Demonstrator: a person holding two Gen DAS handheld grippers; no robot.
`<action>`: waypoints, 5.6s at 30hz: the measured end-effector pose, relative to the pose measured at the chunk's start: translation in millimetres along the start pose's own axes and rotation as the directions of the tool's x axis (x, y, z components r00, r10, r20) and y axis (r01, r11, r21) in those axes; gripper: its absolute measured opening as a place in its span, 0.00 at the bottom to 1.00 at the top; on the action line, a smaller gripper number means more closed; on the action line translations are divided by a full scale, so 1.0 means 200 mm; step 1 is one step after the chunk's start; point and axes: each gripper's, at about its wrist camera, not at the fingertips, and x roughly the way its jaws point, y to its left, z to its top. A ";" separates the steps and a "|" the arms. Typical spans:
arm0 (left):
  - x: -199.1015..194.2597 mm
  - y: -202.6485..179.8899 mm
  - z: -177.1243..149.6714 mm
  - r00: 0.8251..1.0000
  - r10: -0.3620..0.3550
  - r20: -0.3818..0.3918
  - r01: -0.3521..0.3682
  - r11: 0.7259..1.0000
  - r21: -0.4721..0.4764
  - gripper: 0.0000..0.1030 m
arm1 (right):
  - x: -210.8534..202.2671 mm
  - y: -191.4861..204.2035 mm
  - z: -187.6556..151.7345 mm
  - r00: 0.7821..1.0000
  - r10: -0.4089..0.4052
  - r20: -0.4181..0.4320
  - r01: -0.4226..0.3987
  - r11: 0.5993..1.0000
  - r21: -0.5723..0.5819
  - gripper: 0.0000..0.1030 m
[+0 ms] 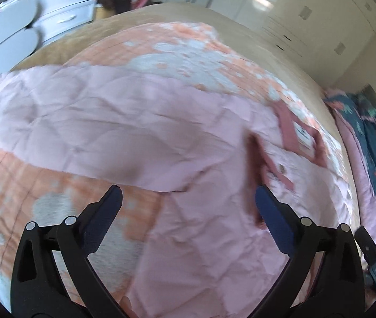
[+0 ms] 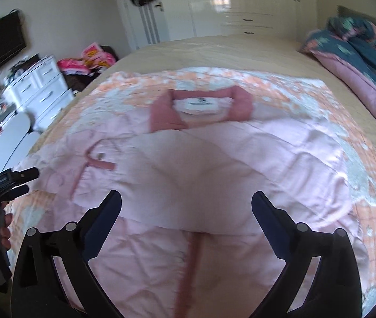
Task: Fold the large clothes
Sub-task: 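Move the left tool to the other sleeve cuff and grasp it, then lift the sleeve with the left tool and carry it across the jacket front, then lower the sleeve onto the jacket front and open the left tool, then grasp the dark-pink cuff trim with the right tool and straighten it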
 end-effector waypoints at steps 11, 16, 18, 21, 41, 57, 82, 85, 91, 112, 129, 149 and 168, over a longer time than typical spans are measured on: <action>-0.09 0.33 0.09 0.983 0.171 0.068 -0.159 0.975 -0.155 0.91 | 0.08 0.44 0.10 0.994 0.111 -0.013 -0.112 0.989 -0.099 0.95; -0.12 0.48 0.13 0.974 0.213 0.082 -0.189 0.953 -0.236 0.91 | 0.13 0.64 0.11 0.987 0.157 -0.032 -0.160 0.977 -0.139 0.95; -0.13 0.54 0.14 0.971 0.226 0.081 -0.199 0.945 -0.260 0.91 | 0.15 0.72 0.11 0.983 0.178 -0.043 -0.183 0.971 -0.151 0.95; -0.14 0.64 0.16 0.965 0.252 0.073 -0.220 0.928 -0.300 0.91 | 0.18 0.81 0.12 0.979 0.198 -0.056 -0.204 0.964 -0.172 0.96; 0.00 1.22 0.23 0.954 0.297 0.041 -0.221 0.789 -0.574 0.91 | 0.39 1.09 0.06 0.955 0.258 -0.146 -0.286 0.931 -0.226 0.96; -0.28 1.21 0.30 0.877 0.388 0.284 -0.198 0.830 -0.521 0.13 | 0.23 0.67 0.02 0.976 0.201 -0.085 -0.208 0.974 -0.085 0.96; -0.85 0.05 0.31 0.839 0.009 0.544 0.038 0.996 -0.076 0.11 | -0.26 0.16 -0.07 0.992 0.119 0.051 -0.123 0.989 0.084 0.96; -0.89 -0.04 0.29 0.832 -0.020 0.554 0.050 0.998 -0.039 0.11 | -0.32 0.11 -0.08 0.991 0.116 0.063 -0.122 0.988 0.094 0.96; -0.94 -0.25 0.27 0.827 -0.086 0.555 0.072 0.996 0.046 0.11 | -0.43 -0.03 -0.12 0.991 0.105 0.086 -0.116 0.983 0.139 0.96; -0.76 -0.96 -0.03 0.878 -0.293 0.379 0.170 0.930 0.325 0.10 | -0.65 -0.47 -0.27 0.984 -0.116 0.137 0.085 0.973 0.213 0.96; -0.30 -1.39 -0.50 0.953 -0.254 0.164 0.120 0.816 0.565 0.13 | -0.74 -0.82 -0.38 0.976 -0.171 0.134 0.113 0.927 0.359 0.96; 0.00 -1.43 -0.93 0.970 -0.161 -0.181 0.242 0.597 0.765 0.84 | -0.67 -0.97 -0.45 0.986 -0.139 0.087 0.086 0.890 0.447 0.96; -0.03 -0.72 -0.15 0.990 -0.125 0.063 0.079 0.872 0.484 0.91 | -0.01 -0.65 -0.45 0.986 0.141 -0.093 -0.077 0.862 0.501 0.55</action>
